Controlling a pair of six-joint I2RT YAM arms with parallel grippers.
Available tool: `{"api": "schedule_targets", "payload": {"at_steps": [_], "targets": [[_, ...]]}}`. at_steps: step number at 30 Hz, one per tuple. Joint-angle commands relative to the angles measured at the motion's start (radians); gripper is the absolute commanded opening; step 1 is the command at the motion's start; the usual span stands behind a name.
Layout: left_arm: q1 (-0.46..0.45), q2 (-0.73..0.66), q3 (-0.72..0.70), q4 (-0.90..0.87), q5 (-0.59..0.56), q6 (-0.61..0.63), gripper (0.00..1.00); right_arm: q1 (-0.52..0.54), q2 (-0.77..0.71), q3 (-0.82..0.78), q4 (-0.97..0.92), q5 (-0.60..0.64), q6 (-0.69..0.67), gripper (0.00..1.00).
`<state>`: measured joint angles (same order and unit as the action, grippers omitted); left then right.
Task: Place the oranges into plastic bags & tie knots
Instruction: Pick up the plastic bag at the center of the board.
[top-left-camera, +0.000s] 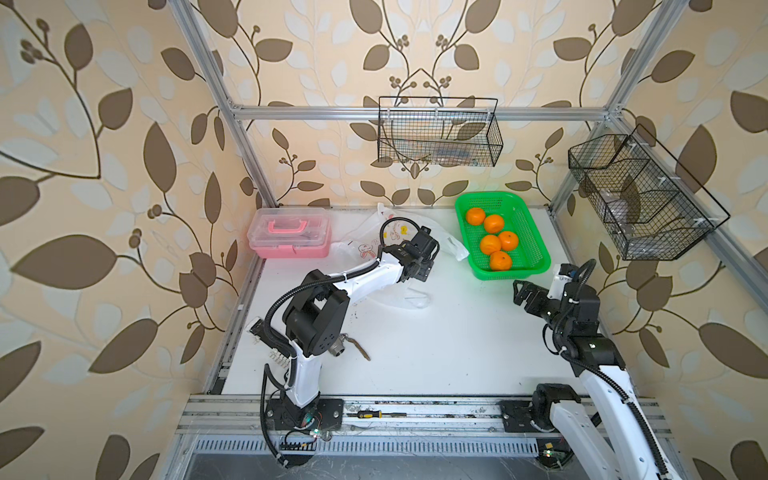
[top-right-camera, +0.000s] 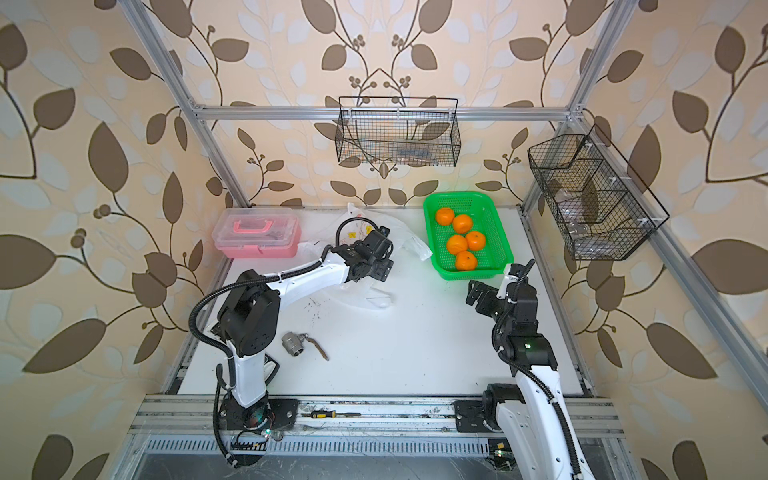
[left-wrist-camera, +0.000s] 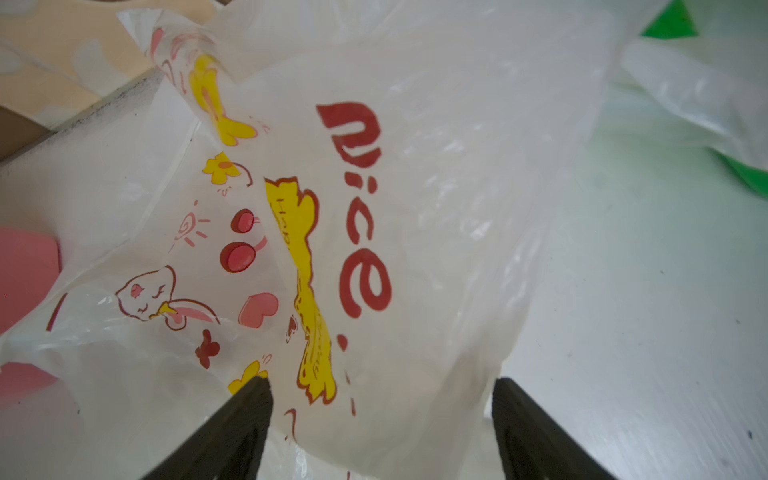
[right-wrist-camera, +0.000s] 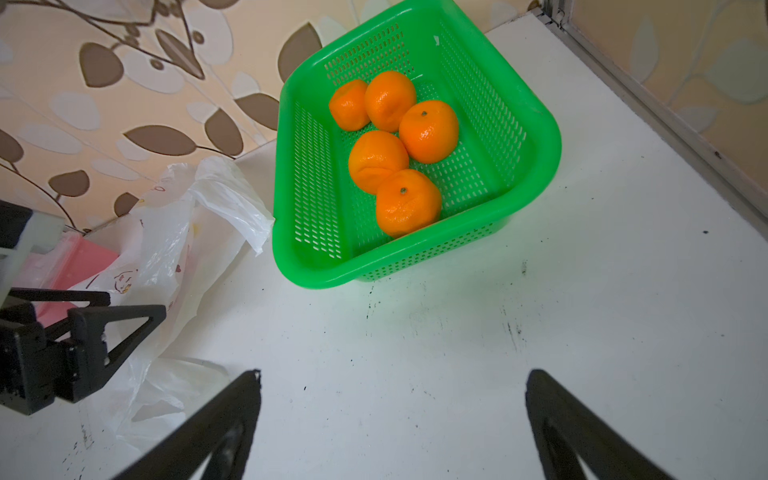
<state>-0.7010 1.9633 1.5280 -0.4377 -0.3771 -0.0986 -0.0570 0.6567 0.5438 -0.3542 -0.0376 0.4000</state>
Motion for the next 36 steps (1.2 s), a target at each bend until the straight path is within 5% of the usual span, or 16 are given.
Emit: {"api": "schedule_targets", "payload": {"at_steps": [1,5,7,19,27,36], "targets": [[-0.001,0.019,0.075,-0.04,-0.102,0.047,0.64,-0.004,-0.006,0.007,-0.024,0.002,-0.01,1.0],[0.005,0.023,0.116,-0.082,-0.086,0.054,0.15,-0.004,-0.01,0.013,-0.035,0.002,-0.02,1.0],[0.013,-0.007,0.113,-0.11,-0.066,0.059,0.0,-0.004,-0.009,0.017,-0.043,-0.006,-0.028,1.0],[0.115,-0.299,0.173,-0.524,0.197,-0.013,0.0,0.002,0.109,0.067,0.064,-0.175,-0.01,1.0],[0.143,-0.374,0.27,-0.721,0.308,-0.067,0.0,0.143,0.447,0.312,0.082,-0.085,-0.075,1.0],[0.178,-0.35,0.367,-0.794,0.378,-0.058,0.0,0.198,0.846,0.541,0.048,-0.172,-0.094,1.0]]}}
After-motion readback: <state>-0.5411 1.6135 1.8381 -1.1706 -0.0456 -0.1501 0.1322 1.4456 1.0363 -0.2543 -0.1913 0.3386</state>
